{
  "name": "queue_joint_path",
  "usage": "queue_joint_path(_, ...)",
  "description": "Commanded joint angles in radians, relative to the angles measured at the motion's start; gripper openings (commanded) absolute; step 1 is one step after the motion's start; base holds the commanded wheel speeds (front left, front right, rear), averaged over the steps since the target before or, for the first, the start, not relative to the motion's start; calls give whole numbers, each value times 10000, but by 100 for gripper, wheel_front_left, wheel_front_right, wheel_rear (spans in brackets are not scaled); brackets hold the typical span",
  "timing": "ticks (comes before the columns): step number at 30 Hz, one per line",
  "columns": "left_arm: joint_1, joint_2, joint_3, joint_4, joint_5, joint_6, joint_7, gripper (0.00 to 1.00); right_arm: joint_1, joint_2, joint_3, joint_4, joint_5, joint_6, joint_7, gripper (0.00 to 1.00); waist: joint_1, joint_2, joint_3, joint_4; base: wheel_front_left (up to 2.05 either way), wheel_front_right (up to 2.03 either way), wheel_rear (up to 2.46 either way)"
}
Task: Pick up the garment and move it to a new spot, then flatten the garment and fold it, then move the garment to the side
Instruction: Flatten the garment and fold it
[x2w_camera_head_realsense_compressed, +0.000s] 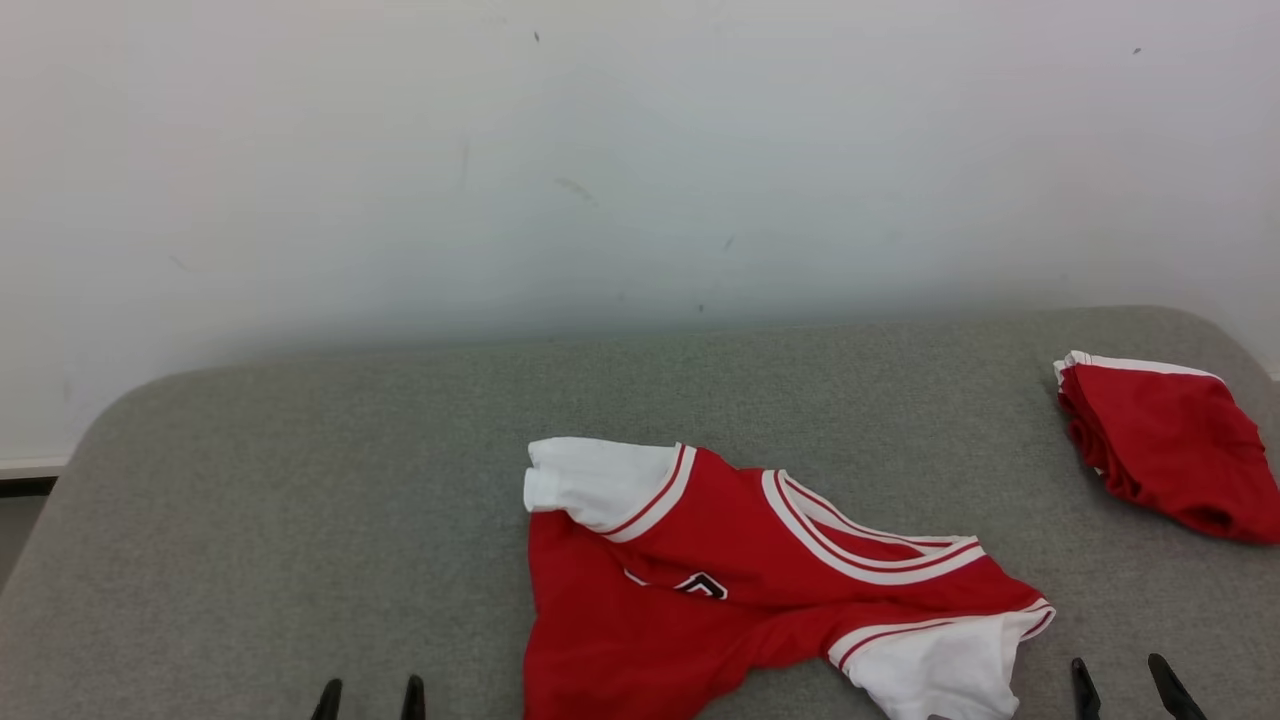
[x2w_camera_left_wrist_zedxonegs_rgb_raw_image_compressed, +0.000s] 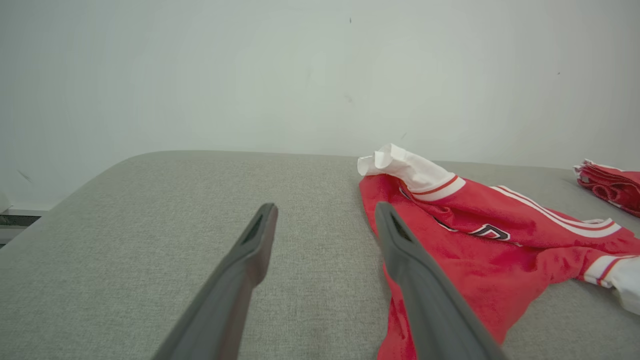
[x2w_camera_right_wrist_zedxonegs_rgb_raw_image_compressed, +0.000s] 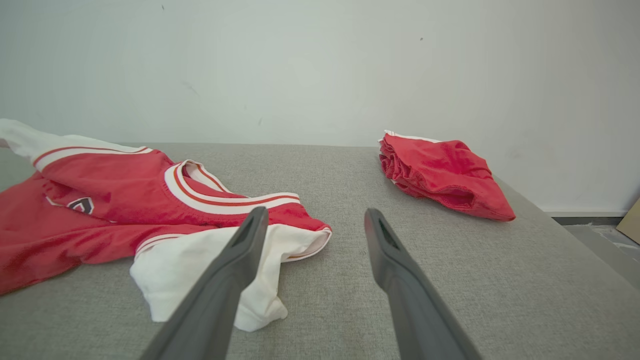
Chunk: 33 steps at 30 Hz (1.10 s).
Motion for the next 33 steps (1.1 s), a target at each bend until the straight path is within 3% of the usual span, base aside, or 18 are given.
queue_joint_path(1,123,0,48,48,85,-76,-1,100,-50,-32,30,-71,-22,-28,8,100,0,0,-2,13,0,0,0)
queue_joint_path(11,167,-46,168,246,261,-430,-1,100,-118,-98,138,-215,-23,-29,8,100,0,0,-28,89,0,0,0)
queue_joint_path(16,243,-51,-218,168,119,-578,-1,100,-68,-229,138,-568,57,-29,8,100,0,0,-44,102,0,0,0)
queue_joint_path(24,621,441,-1388,370,638,-1274,429,100,226,-1320,941,-802,380,-29,81,100,0,0,20,143,0,0,0)
queue_joint_path(28,511,789,-1882,187,475,-1468,1192,100,248,-1958,1520,-585,740,-29,875,100,0,0,118,187,0,0,0)
queue_joint_path(33,318,1178,-2471,280,367,-1579,1970,100,47,-2278,2132,-332,1197,-29,1732,100,0,0,294,152,0,0,0)
